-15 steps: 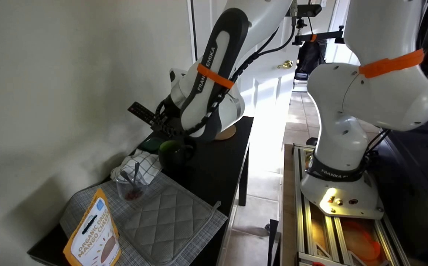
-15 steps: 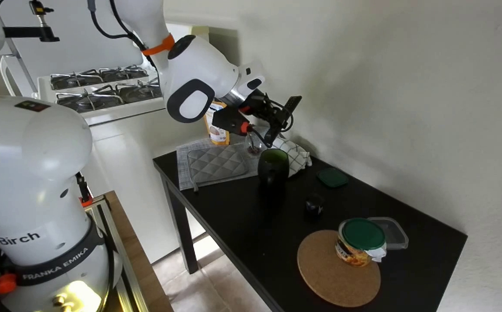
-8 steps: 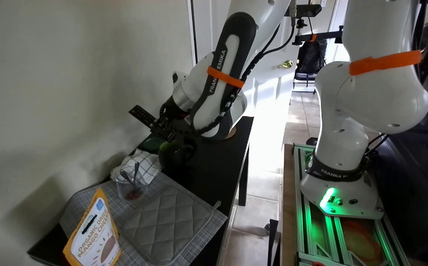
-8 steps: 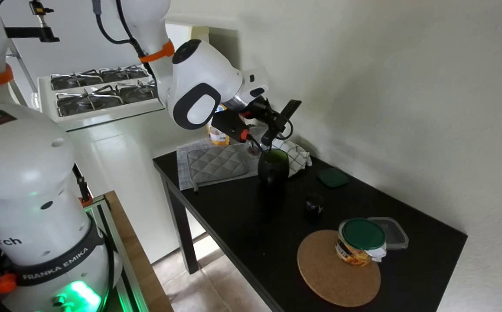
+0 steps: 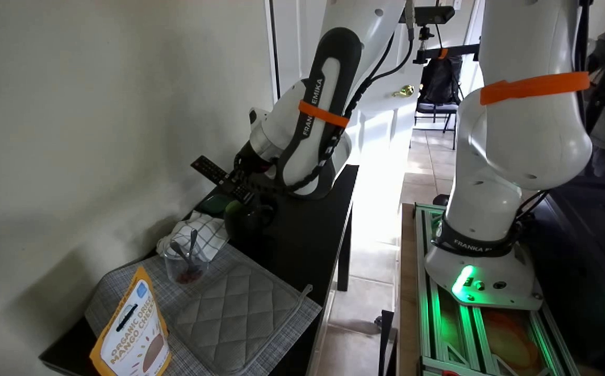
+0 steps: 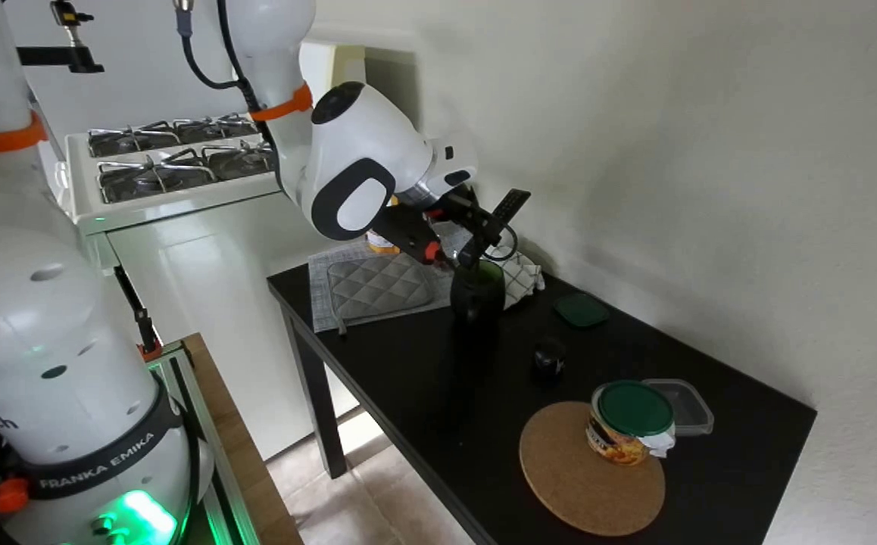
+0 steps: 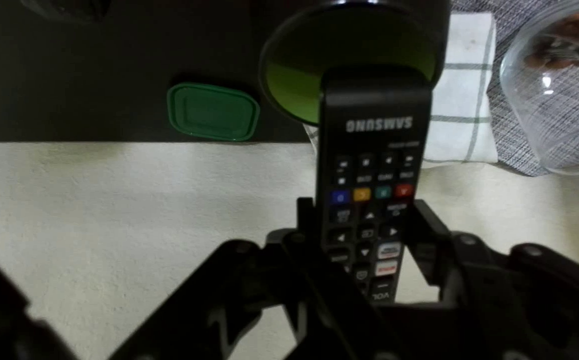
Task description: Put the black remote control in the black mug.
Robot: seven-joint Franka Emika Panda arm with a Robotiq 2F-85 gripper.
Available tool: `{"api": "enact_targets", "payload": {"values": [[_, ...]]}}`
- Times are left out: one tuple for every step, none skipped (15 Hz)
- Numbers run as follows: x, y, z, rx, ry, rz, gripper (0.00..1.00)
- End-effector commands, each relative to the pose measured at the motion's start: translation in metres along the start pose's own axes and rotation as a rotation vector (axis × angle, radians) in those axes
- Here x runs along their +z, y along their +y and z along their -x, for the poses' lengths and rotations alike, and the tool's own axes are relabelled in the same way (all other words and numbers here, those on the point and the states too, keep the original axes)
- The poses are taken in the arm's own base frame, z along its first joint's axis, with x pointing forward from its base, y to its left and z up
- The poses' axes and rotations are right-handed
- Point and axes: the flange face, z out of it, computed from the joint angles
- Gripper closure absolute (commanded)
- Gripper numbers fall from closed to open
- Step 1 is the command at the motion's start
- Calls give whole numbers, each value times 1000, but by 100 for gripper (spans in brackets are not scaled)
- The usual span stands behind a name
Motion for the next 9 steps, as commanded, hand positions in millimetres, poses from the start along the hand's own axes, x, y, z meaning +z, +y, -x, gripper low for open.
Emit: {"api": "enact_targets", "payload": {"values": [[0,-2,0,-8,0,-13,52],[0,-6,-1,-9,1,-26,52],[0,-8,-1,-10,2,-34,52],[0,-10,-1,-9,2,-37,77],[1,-11,-1,-1,8,-42,77],[4,-10,-1,4,14,-36,77],[6,-8,0,9,18,-29,77],[8,-6,-1,19,29,-27,77],[10,-4,-1,24,38,-21,77]]}}
